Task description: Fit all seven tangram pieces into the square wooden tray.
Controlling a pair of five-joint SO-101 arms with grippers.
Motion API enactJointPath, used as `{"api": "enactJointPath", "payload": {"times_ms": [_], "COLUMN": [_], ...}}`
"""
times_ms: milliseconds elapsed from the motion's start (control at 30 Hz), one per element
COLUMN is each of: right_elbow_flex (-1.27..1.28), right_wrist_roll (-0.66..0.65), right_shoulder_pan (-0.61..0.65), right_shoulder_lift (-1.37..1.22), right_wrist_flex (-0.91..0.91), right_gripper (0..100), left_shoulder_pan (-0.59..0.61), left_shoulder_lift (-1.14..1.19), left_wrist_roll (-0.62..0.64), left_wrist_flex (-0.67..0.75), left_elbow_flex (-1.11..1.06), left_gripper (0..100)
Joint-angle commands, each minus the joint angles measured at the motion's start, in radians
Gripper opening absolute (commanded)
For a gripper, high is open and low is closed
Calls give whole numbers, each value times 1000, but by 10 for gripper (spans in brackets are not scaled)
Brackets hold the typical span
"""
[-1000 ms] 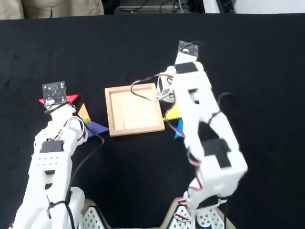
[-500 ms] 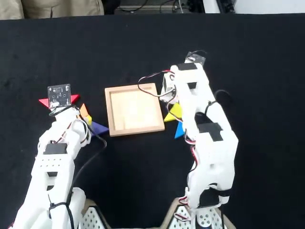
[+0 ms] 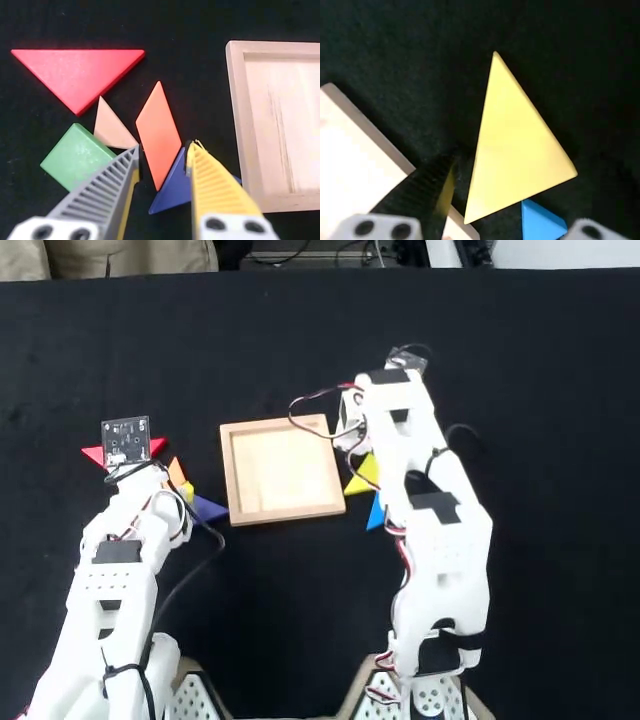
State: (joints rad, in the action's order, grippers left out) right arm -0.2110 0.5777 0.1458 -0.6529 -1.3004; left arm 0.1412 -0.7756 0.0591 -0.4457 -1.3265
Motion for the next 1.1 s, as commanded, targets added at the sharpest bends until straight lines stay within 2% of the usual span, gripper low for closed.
{"api": "enactJointPath", "payload": {"times_ms": [0,67,300,533,767,1067], "right_elbow_flex": [-67,-87,-101,-102,-127,-133], "right_wrist_roll": [5,5,2,-71,-81,-129], "right_shoulder_pan": [-18,-18,-18,-20,-75,-89], "right_shoulder_lift": [-18,-28,-41,-38,-42,-38], "right_wrist_flex": [-21,-43,-78,-74,-69,-75], "right_gripper": [309,286,335,332,237,230], "left_shoulder_pan": [-13,-15,-15,-15,-12,-7], "left_shoulder_lift": [2,2,2,2,2,2], "left_wrist_roll": [3,3,3,3,3,3], "left_wrist_flex": [12,12,12,12,12,17], "left_elbow_flex": [8,8,10,10,10,8], "left_gripper": [159,159,159,159,159,159]}}
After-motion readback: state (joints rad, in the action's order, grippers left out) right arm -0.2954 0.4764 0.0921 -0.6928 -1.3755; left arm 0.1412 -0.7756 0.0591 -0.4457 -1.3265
